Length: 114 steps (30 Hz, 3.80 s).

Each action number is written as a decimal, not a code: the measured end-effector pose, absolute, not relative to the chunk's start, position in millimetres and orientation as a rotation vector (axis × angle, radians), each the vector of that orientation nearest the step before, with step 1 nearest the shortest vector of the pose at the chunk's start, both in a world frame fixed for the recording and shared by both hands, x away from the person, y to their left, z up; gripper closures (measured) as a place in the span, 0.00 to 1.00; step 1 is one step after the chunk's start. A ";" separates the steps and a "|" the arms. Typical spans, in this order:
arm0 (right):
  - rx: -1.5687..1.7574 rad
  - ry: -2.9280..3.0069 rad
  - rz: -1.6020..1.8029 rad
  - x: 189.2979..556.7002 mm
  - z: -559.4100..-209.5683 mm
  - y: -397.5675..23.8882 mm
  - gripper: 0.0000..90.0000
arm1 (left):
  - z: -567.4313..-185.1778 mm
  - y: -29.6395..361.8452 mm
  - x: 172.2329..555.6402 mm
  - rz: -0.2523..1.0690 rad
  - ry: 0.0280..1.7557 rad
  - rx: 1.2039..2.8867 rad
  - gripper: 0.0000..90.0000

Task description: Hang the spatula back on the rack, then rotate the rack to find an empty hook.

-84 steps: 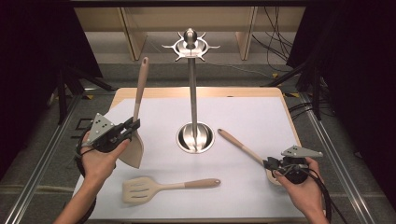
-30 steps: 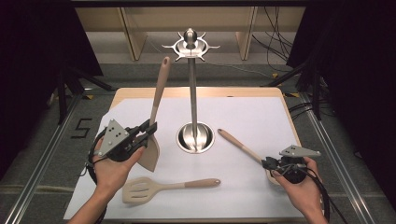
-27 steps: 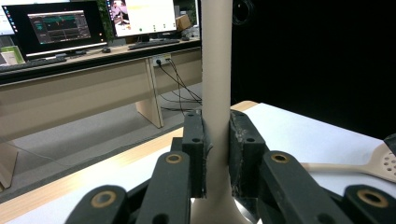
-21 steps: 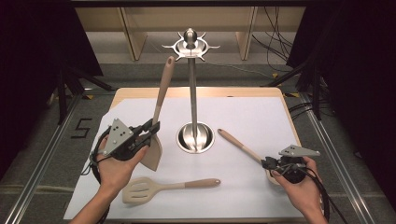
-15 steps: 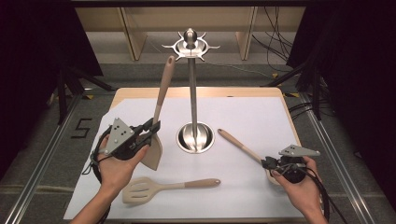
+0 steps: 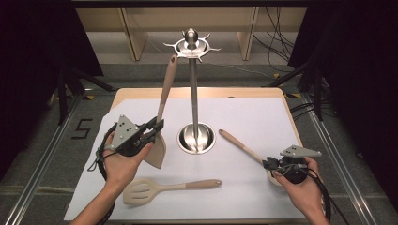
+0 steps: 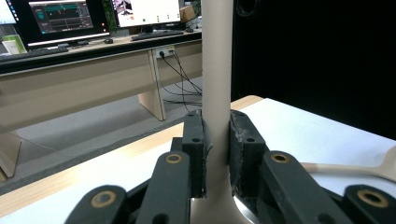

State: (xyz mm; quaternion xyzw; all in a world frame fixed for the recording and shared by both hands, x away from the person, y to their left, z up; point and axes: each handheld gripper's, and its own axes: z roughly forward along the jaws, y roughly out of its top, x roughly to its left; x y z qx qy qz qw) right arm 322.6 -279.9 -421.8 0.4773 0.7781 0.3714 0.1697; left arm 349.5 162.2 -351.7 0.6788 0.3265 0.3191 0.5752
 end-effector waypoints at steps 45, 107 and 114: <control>1.342 2.207 1.042 322.5 -422.8 -281.6 0.80 | -333.4 153.9 351.4 0.715 0.702 1.571 0.94; 1.368 2.222 1.051 324.0 -423.0 -280.9 0.81 | -219.3 129.2 395.4 0.770 0.662 1.402 0.99; 1.356 2.220 1.049 324.4 -423.2 -281.6 0.81 | -218.9 132.5 396.6 0.773 0.663 1.395 0.99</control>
